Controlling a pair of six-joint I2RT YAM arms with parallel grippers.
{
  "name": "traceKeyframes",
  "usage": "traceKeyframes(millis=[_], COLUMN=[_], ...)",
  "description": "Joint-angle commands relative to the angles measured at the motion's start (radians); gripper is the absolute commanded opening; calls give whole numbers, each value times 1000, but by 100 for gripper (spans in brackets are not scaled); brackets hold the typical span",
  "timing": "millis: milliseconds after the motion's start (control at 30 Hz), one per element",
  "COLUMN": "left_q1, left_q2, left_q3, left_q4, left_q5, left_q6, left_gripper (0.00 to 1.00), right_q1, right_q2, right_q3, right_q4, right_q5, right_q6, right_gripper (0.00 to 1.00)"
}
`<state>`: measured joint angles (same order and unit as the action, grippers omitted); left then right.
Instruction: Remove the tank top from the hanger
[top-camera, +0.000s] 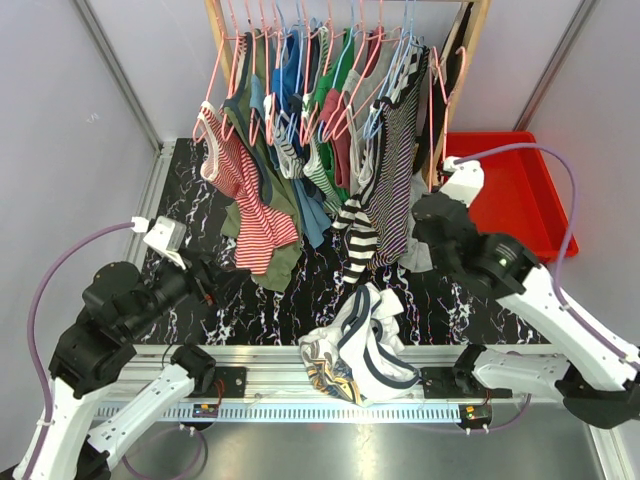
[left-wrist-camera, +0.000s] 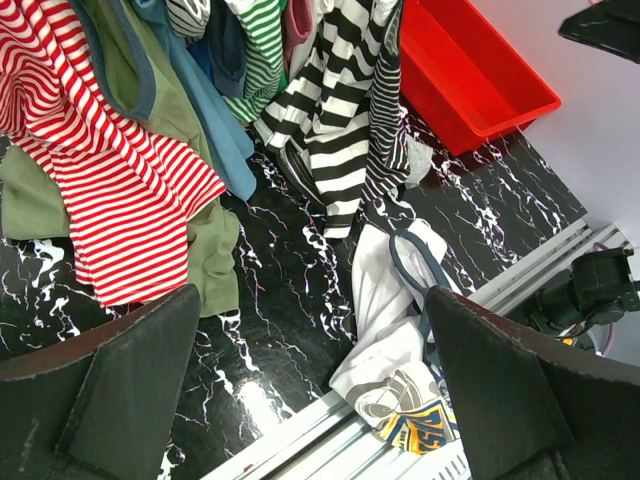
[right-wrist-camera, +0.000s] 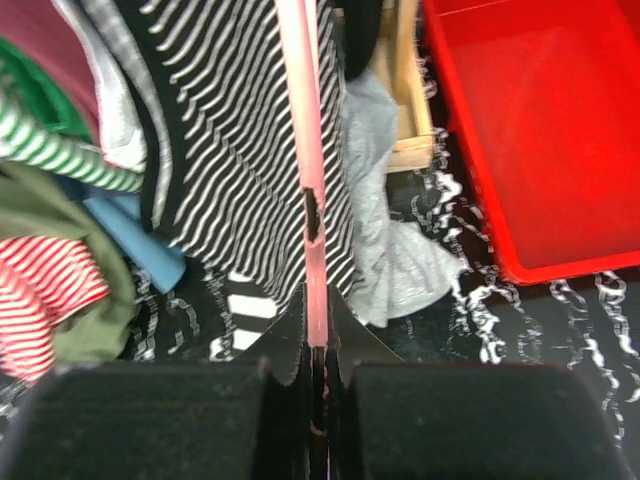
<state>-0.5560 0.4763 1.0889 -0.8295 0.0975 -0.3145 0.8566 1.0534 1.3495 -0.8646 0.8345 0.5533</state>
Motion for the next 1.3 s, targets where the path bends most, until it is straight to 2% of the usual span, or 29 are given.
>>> traceKeyframes(millis=[0, 167, 400, 533, 700, 933, 1267], left_q1=[1, 1, 1, 1, 1, 1, 1], left_q2=[-15, -25, -51, -74, -91, -84, -65], left_q3=[-15, -41, -66, -73, -98, -126, -121], left_q4=[55, 72, 81, 70, 75, 113, 130], left_q5=[10, 21, 25, 13, 10, 31, 56], left_q6=[6, 8, 12, 20, 23, 8, -14], left_gripper=[99, 99, 99, 99, 99, 99, 99], right_q1=[2, 4, 1, -2, -2, -2, -2], right_q2=[54, 161, 284, 255, 191, 79, 11], right_q3=[49, 141, 283, 325, 367, 404, 415], right_q4=[12, 65, -14, -68, -218, -353, -350], right_q5=[113, 150, 199, 167, 103, 69, -15], right_q6=[27, -44, -49, -4, 65, 71, -41], right_gripper=[0, 0, 0, 0, 0, 0, 0])
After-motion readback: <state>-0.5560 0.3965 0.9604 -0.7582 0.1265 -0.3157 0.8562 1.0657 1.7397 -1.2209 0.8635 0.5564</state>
